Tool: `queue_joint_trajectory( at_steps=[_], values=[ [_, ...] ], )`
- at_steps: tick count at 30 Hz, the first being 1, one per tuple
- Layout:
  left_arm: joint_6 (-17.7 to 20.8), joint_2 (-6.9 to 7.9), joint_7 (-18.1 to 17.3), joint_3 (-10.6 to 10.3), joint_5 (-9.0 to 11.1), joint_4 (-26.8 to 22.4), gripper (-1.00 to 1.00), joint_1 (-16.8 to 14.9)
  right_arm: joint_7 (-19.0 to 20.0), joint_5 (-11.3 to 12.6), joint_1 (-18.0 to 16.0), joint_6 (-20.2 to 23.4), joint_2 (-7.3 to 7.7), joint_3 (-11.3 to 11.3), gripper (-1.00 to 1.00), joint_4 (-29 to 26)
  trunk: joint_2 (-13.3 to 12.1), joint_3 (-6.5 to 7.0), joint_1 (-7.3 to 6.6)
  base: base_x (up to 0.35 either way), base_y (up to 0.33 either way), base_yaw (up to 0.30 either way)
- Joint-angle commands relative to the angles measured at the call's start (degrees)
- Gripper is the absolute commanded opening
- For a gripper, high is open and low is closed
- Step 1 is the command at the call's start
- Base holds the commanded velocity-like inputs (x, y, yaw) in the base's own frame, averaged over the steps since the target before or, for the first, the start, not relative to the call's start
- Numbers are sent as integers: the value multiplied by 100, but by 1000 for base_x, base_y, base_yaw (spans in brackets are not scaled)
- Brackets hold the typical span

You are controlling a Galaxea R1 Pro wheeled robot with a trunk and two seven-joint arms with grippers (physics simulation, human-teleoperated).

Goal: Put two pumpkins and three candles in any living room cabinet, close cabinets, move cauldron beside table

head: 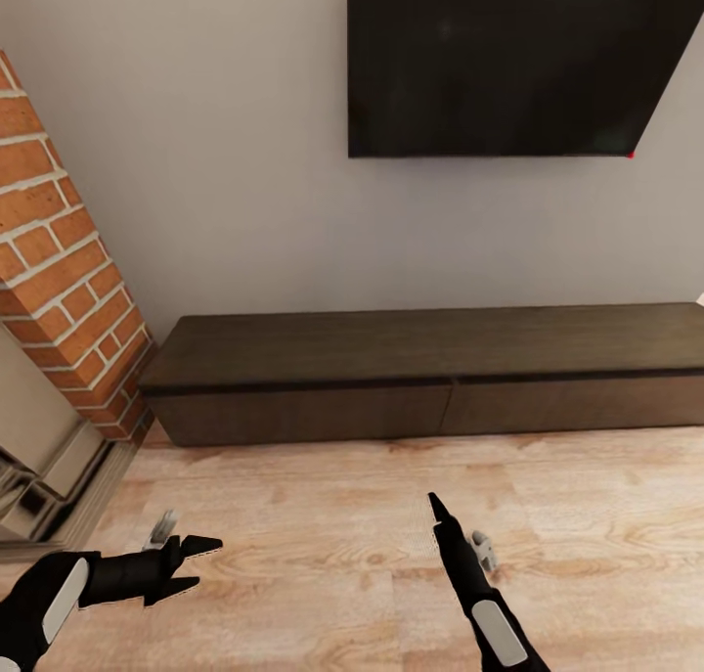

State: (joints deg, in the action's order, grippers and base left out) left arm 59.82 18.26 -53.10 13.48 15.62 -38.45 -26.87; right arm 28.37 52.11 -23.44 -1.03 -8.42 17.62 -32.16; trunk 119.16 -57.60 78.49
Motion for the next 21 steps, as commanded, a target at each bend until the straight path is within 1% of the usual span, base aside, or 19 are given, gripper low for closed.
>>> queue_joint_trajectory(
  at_steps=[1,3,5,8,12,13,15,16,17,19,21],
  values=[
    [0,0,-15,-1,-1,-2,100,-39,130,167,0,45,14,-5,100,6,42,-19,23,0,0,0],
    [1,-10,-28,-3,-4,2,100,-73,316,310,-1,184,40,-19,100,4,122,-54,66,0,0,0],
    [2,-21,-35,-3,-9,7,100,-91,437,376,-2,306,33,-18,100,0,202,-90,110,0,0,0],
    [2,-30,-40,-4,-7,11,100,-106,501,463,-1,407,-4,-3,100,9,322,-144,176,0,0,0],
    [3,-37,-83,-9,-7,15,100,-107,621,529,-2,458,12,34,100,12,483,-216,264,0,0,0],
    [3,-40,-124,-12,-10,18,100,-107,728,574,-2,474,17,66,100,20,523,-234,286,0,0,0],
    [1,-51,-213,-21,-13,23,100,-110,985,783,-1,503,29,149,100,28,603,-270,330,0,0,0],
    [1,-54,-228,-23,-14,24,100,-109,1049,846,0,511,32,163,100,30,643,-288,352,0,0,0],
    [-1,-59,-250,-28,-16,25,100,-112,1168,965,2,531,36,179,100,31,683,-306,374,0,0,0],
    [-3,-64,-269,-35,-16,26,100,-112,1326,1103,4,567,39,186,100,33,764,-342,418,0,0,0],
    [-5,-61,-299,-40,-15,28,100,-115,1434,1189,4,599,41,185,100,44,844,-378,462,0,0,0]
  ],
)
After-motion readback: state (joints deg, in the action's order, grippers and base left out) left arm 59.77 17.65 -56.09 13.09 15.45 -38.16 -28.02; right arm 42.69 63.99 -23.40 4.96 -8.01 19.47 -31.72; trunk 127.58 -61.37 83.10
